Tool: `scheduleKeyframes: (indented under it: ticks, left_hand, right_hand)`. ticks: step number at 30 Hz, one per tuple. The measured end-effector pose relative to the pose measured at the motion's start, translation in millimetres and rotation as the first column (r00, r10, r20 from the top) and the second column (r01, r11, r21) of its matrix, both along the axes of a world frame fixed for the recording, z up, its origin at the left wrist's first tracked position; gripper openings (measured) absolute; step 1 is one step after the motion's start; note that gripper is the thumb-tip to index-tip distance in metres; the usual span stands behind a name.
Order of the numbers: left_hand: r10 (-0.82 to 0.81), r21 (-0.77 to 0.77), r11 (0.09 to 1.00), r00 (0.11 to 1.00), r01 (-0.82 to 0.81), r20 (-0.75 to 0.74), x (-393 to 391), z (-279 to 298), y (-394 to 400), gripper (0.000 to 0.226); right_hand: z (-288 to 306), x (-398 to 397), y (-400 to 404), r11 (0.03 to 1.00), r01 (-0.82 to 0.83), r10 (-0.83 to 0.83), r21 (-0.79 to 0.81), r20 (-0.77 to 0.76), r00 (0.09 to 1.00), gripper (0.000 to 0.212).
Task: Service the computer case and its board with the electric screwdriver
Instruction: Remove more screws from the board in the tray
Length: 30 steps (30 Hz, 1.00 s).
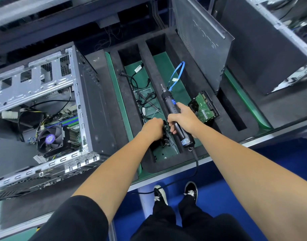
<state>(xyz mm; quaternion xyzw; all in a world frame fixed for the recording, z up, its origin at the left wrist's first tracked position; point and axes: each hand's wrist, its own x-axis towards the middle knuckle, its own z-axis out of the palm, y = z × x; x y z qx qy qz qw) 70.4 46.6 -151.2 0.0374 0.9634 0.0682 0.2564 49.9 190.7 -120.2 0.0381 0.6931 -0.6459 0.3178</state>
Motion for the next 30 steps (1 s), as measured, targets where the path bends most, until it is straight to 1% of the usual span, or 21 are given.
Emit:
scheduleKeyframes:
  ticks: [2,4,5,9,11,13,18,20,22,24,26,28,30]
  left_hand:
    - [-0.016,0.019,1.000,1.000,0.016,0.022,1,-1,1,0.017]
    - [-0.063,0.066,0.996,0.996,0.058,0.064,4,-2,2,0.025]
    - [-0.090,0.060,0.995,0.993,0.085,0.075,6,-2,2,0.029]
    - [-0.206,-0.061,0.975,0.971,0.214,0.123,15,-5,9,0.042]
    - [-0.246,-0.094,0.961,0.961,0.259,0.124,15,-7,12,0.036]
    - [-0.212,-0.087,0.971,0.971,0.223,0.112,14,-9,13,0.033]
    - [-0.107,-0.035,0.993,0.988,0.112,0.113,12,-10,11,0.033]
    - [-0.034,0.006,0.999,0.994,0.033,0.108,7,-8,8,0.027]
    - [0.043,0.043,0.998,0.997,-0.046,0.070,-2,-4,5,0.019]
    - [0.103,0.041,0.994,0.994,-0.104,0.026,-8,0,2,0.013]
    - [0.113,0.003,0.994,0.994,-0.113,-0.001,-8,2,0,0.012]
    - [0.078,-0.038,0.996,0.997,-0.078,0.000,-5,1,2,0.015]
    - [0.045,-0.031,0.999,0.999,-0.044,0.027,-2,-1,4,0.021]
  right_hand:
    - [-1,0,0,1.000,-0.001,0.001,-0.005,0.004,1.000,0.036]
    - [-1,0,0,1.000,-0.002,0.002,-0.011,0.003,1.000,0.031]
    - [-1,-1,0,1.000,-0.003,0.003,-0.014,0.003,1.000,0.029]
    - [-1,-1,1,1.000,-0.006,0.006,-0.021,0.001,1.000,0.029]
    - [-2,-1,1,1.000,-0.009,0.009,-0.020,-0.007,1.000,0.027]
    - [-2,-1,1,1.000,-0.012,0.012,-0.020,-0.012,1.000,0.026]
    - [-1,-1,1,1.000,-0.007,0.007,-0.024,-0.007,1.000,0.024]
    - [0,0,0,1.000,-0.002,0.002,-0.023,-0.001,1.000,0.024]
    - [1,1,0,1.000,-0.001,0.001,-0.017,0.000,1.000,0.024]
    - [1,0,0,1.000,0.000,0.000,-0.012,0.001,1.000,0.026]
    - [1,0,0,1.000,0.002,-0.002,-0.012,0.005,1.000,0.029]
    - [1,1,0,1.000,0.002,-0.002,-0.007,0.006,1.000,0.031]
    - [2,1,0,1.000,0.002,-0.002,-0.002,0.005,1.000,0.031]
